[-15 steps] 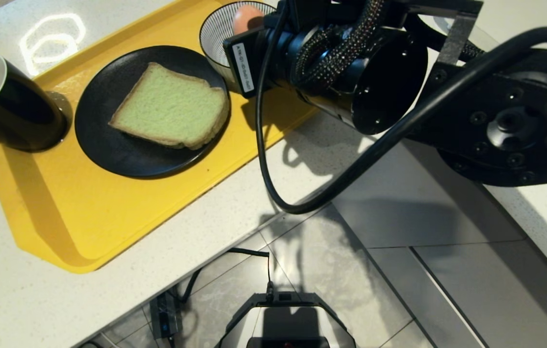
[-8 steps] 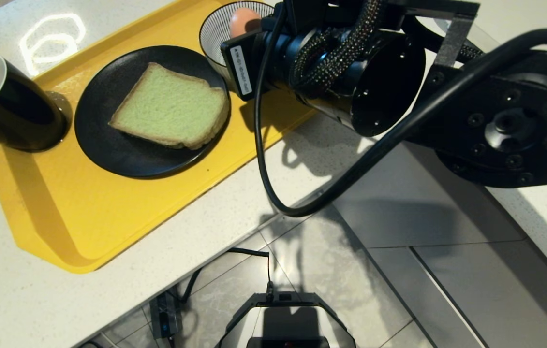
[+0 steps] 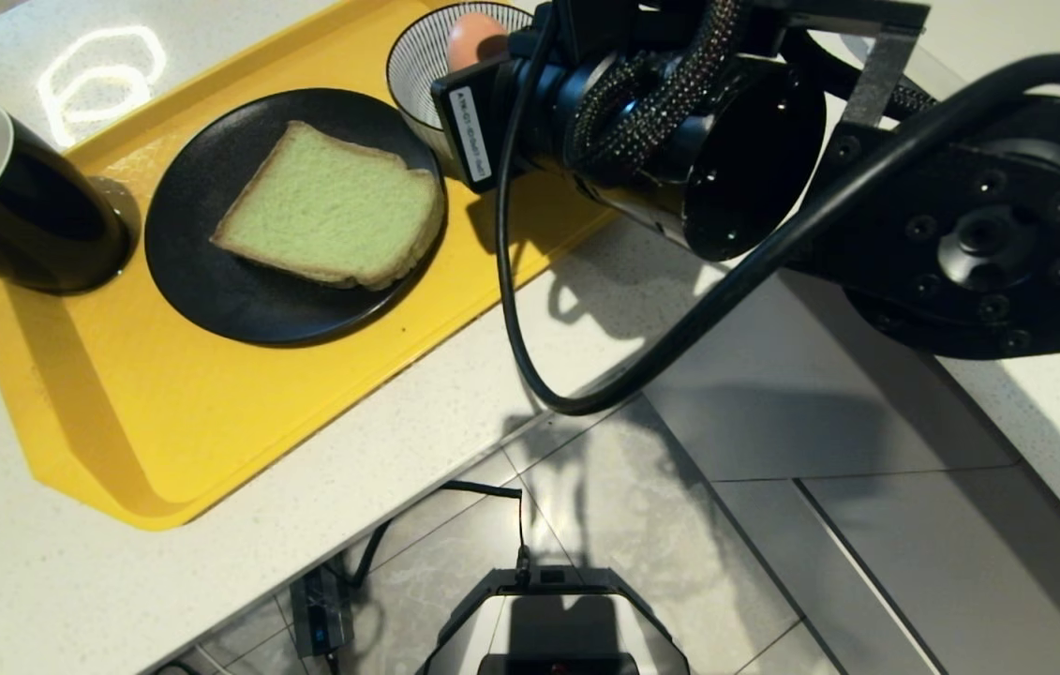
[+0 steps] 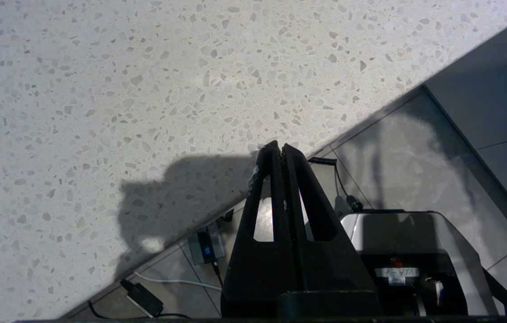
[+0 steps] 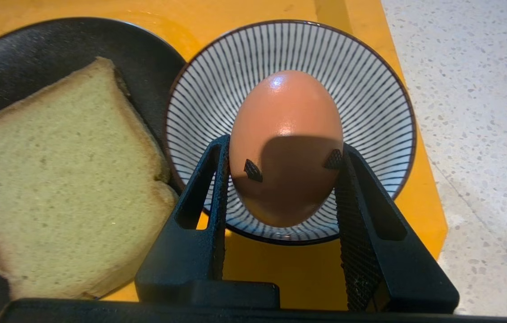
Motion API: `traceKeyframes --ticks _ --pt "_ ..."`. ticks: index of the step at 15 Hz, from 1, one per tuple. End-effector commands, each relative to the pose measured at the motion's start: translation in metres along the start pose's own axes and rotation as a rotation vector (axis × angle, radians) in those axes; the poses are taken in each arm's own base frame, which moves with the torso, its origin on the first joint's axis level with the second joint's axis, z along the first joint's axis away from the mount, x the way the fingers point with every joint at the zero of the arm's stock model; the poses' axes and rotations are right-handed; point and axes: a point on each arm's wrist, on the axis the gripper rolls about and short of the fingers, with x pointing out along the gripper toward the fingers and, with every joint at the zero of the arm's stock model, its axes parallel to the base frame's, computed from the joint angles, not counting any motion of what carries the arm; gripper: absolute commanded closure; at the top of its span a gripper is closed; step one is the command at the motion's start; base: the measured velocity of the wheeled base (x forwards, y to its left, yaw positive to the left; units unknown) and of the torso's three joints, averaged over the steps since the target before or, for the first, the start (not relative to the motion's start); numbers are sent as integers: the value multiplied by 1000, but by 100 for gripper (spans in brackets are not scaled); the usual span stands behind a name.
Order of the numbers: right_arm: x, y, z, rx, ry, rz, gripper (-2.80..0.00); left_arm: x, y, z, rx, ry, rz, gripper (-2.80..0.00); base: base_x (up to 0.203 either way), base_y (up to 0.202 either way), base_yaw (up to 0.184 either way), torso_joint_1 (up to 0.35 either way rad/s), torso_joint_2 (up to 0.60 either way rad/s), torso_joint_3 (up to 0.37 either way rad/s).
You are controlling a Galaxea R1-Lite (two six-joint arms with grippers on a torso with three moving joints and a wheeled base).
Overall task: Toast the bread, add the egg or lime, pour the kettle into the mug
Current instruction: Put the egg in the bowl
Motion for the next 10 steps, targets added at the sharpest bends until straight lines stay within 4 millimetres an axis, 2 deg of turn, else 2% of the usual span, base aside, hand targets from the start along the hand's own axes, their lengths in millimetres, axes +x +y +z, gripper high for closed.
traceKeyframes --ticks 1,10 --pt "2 -3 -2 -13 5 -12 0 1 0 -4 -1 13 -1 0 0 0 0 0 0 0" --pt "6 -3 -6 -19 10 -16 0 1 0 -4 -1 13 1 0 0 0 0 0 0 0"
